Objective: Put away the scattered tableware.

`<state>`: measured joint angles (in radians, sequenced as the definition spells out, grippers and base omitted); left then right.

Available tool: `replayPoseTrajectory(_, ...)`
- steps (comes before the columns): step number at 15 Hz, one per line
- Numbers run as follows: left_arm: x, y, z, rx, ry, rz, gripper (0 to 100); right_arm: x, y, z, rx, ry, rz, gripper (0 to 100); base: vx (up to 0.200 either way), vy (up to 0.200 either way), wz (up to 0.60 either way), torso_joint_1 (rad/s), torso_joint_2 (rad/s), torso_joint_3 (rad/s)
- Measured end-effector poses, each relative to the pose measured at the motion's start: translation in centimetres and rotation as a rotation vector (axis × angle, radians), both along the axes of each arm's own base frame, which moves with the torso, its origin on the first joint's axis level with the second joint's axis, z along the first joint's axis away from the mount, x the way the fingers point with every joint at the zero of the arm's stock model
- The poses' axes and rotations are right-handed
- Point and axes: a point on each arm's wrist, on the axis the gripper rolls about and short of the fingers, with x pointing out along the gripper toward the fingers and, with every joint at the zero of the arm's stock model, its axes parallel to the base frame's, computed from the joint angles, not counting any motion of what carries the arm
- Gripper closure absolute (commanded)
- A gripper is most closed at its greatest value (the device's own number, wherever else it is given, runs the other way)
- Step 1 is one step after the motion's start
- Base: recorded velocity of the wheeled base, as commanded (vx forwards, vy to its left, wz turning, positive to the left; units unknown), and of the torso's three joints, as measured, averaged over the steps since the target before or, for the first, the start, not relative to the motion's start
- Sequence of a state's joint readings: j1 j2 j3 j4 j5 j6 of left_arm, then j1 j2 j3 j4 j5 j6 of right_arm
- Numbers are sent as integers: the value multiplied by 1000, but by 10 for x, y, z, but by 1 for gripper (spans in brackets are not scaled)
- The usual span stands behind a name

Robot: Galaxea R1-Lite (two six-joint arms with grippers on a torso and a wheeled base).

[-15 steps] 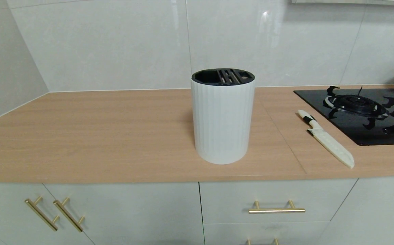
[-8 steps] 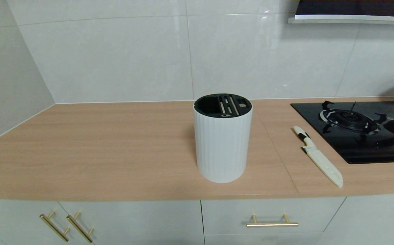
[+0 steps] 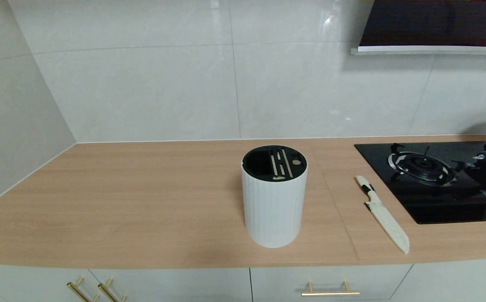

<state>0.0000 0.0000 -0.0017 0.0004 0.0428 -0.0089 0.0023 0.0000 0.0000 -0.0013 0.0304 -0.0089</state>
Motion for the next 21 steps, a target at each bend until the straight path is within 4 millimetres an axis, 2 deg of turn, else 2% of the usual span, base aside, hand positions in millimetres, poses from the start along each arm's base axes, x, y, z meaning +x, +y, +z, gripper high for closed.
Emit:
replayPoseTrajectory(11,0,0,0,0,0,0,0,0,0,0,0,0,-1,0,0,0,0,215,-466,-254)
replayPoseTrajectory(21,0,0,0,0,0,0,0,0,0,0,-2,0,-2,0,0,0,0,13,-26,-12)
